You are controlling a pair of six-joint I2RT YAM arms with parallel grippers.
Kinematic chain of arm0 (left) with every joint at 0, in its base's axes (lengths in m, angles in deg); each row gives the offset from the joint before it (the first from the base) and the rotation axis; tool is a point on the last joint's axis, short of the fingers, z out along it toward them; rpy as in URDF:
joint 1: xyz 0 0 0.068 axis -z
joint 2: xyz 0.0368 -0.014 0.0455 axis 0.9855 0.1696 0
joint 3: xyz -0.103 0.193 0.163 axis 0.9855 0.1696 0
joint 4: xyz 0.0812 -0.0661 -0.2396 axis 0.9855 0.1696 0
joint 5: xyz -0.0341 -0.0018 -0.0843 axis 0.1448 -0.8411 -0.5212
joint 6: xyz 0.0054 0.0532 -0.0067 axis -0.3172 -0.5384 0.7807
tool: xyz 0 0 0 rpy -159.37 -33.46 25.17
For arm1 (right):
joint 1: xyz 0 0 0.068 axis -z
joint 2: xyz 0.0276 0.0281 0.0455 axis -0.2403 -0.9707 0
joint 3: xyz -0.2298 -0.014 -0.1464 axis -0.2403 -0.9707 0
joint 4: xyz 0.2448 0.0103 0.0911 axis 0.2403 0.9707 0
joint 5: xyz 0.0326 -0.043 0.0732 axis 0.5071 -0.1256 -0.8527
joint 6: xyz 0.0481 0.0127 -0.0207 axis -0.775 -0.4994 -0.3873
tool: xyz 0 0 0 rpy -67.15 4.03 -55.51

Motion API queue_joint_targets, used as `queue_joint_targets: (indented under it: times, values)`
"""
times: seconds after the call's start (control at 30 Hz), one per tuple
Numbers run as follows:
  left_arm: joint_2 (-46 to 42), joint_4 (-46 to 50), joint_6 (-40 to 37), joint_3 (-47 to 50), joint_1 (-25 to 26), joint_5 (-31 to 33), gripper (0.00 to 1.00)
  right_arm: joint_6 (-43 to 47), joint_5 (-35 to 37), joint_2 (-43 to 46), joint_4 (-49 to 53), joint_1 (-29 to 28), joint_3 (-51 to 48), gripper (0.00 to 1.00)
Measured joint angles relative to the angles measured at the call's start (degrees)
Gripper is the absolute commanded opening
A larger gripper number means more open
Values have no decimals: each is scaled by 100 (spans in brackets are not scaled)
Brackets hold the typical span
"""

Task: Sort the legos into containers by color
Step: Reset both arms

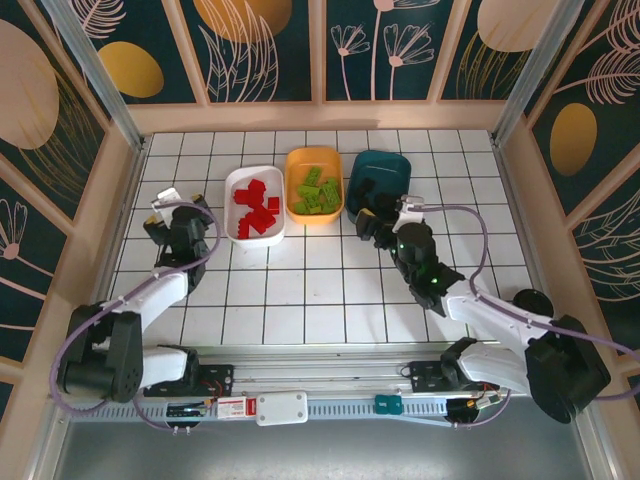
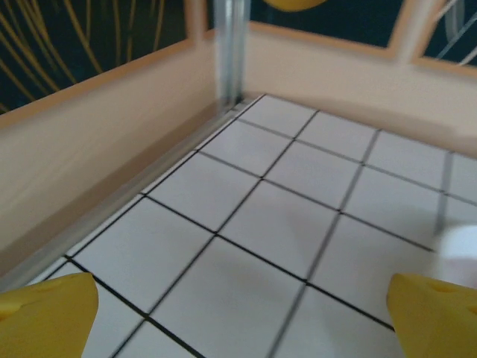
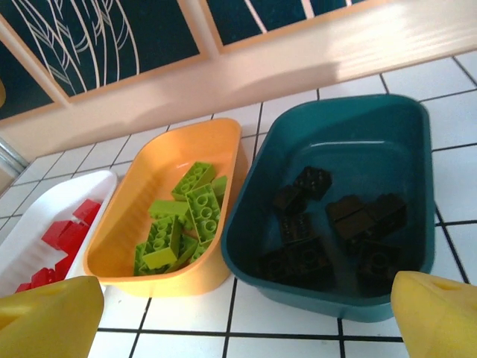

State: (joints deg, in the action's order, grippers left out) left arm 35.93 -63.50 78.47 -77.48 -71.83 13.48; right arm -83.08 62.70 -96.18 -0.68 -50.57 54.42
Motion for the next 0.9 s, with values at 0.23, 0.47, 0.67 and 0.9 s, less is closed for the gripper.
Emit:
queue_joint_targets:
  times: [0.23,0.47,0.67,0.9]
  values:
    - [507,-1770,-619,1204,-247,-452,99,-4,382,420,-81,181,-243,99]
    - [1056,-3340,-999,1480,-310,-1060,99,-31,839,857,-70,420,-527,99]
    - [1300,-4304,-1137,1860,-468,-1620,99,-151,940,1174,81,824,-654,99]
    - [1303,-4457,-1132,1845,-468,-1565,99,511,828,1521,-302,1318,-1300,99]
